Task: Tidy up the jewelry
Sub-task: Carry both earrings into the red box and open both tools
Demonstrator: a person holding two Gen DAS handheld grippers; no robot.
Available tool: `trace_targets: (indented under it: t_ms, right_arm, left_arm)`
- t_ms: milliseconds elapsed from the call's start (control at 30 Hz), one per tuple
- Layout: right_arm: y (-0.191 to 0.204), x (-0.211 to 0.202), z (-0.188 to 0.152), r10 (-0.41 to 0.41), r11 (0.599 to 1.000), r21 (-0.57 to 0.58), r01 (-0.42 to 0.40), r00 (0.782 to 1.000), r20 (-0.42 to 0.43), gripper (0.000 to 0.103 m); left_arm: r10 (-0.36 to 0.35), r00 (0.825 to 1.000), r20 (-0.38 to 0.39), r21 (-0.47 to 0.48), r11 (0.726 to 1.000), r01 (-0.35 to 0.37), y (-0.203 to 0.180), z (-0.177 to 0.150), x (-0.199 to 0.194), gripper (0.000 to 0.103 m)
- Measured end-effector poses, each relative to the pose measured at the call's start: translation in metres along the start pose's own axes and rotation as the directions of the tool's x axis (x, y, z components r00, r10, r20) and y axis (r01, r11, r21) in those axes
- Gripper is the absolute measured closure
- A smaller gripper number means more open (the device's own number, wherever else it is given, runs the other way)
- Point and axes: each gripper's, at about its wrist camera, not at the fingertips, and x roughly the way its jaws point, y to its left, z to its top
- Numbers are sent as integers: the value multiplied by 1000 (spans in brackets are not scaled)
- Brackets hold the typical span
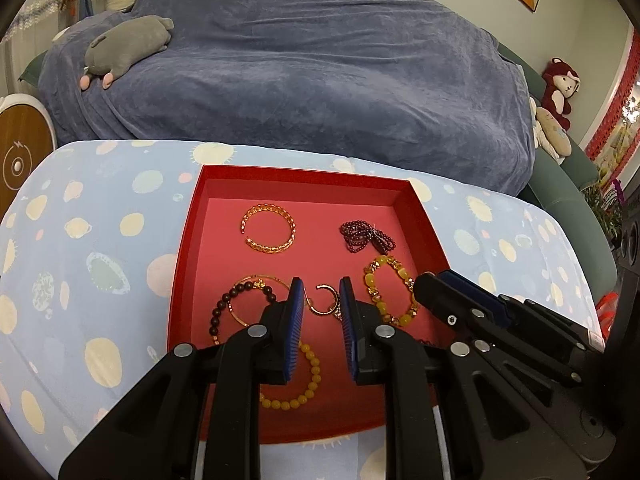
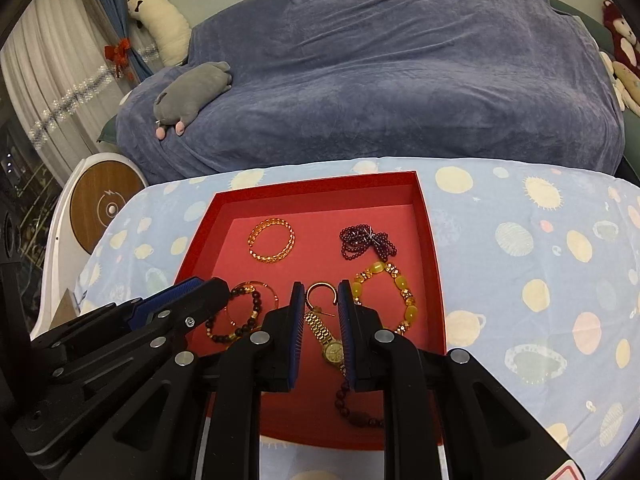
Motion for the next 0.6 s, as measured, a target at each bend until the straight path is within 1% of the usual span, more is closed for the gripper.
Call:
trace_targets:
  t_ms: [333, 600]
  right_arm:
    - [-4, 36, 14, -16, 1000, 11, 17, 1000, -23, 87]
    - [-7, 48, 19, -20, 1000, 14, 20, 999, -35, 86]
  left_arm:
    - [25, 999, -24, -1, 1000, -25, 10, 13, 35, 85]
    - [29, 999, -37, -13, 999, -29, 15, 16, 48, 85]
